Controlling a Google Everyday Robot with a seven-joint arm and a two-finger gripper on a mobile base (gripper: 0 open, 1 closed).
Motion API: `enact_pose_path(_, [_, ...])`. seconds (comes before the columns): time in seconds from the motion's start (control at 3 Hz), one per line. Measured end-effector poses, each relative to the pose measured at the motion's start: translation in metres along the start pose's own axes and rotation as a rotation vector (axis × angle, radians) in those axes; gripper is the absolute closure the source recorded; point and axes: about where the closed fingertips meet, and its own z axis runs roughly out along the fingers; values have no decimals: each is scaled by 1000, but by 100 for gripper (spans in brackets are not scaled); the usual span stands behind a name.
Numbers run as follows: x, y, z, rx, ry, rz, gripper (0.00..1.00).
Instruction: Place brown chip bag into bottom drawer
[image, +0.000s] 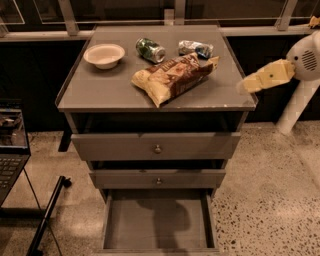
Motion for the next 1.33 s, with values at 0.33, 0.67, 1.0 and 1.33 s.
enact_pose_path(0.33, [-21, 22, 24, -82, -170, 155, 0])
enact_pose_path(0.67, [-67, 33, 43, -92, -327, 175, 0])
enact_pose_path(1.0, [-108, 46, 62, -94, -406, 134, 0])
enact_pose_path(1.33, [-135, 68, 84, -117, -409, 31, 0])
